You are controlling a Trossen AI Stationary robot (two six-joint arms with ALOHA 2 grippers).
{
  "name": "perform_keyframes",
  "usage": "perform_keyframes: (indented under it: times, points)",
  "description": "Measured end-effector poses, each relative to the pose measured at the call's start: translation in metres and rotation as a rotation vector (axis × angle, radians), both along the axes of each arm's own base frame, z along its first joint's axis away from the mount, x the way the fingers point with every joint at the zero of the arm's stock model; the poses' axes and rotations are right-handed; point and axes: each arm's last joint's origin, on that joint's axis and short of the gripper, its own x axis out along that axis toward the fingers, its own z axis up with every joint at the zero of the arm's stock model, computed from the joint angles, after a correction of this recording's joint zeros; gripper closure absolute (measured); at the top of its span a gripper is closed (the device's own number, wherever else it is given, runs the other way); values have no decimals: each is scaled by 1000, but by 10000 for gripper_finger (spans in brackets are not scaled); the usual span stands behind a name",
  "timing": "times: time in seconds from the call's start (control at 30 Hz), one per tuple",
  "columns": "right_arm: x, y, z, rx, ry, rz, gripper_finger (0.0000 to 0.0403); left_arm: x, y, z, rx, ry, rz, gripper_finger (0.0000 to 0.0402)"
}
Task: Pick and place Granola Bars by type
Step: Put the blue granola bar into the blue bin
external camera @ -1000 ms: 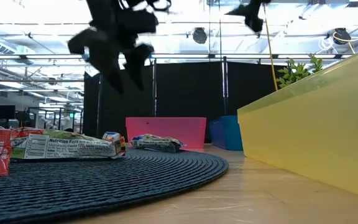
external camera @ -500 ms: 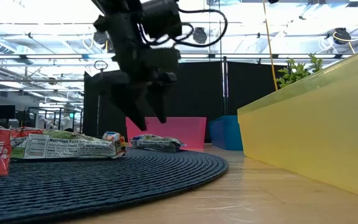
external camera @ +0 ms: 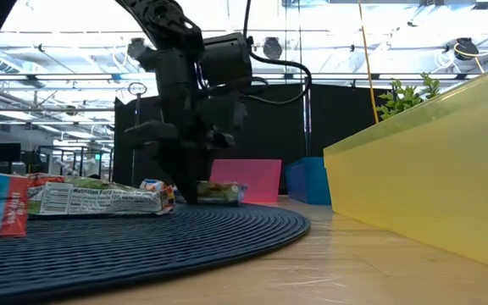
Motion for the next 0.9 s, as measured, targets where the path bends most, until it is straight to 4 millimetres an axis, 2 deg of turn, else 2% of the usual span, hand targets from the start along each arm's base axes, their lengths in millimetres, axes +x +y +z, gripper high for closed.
perform_keyframes:
  times: [0.07,0.13,0.27,0.4,0.53,0.67,0.8,0.9]
  points:
    - [0,0,0,-10,2,0,226,-4,0,9,2,-9,37,354]
    - [0,0,0,-25,1,2,233,-7,1,27,11,-61,84,381]
    - [-1,-1,1,-55,-7,1,244,-17,2,68,80,-194,171,374]
    - [-2,-4,2,-104,-10,-82,242,-38,2,119,23,-367,259,390]
    - [0,-6,1,-164,0,-161,223,-61,1,166,-48,-575,380,387]
    - [16,-6,-5,-216,-1,-215,196,-76,0,210,-118,-856,412,391]
    - [40,-7,-8,-250,-65,-241,170,-80,-4,238,-178,-1085,397,391]
    - [51,-11,-6,-277,-135,-273,156,-78,-6,242,-237,-1125,427,389]
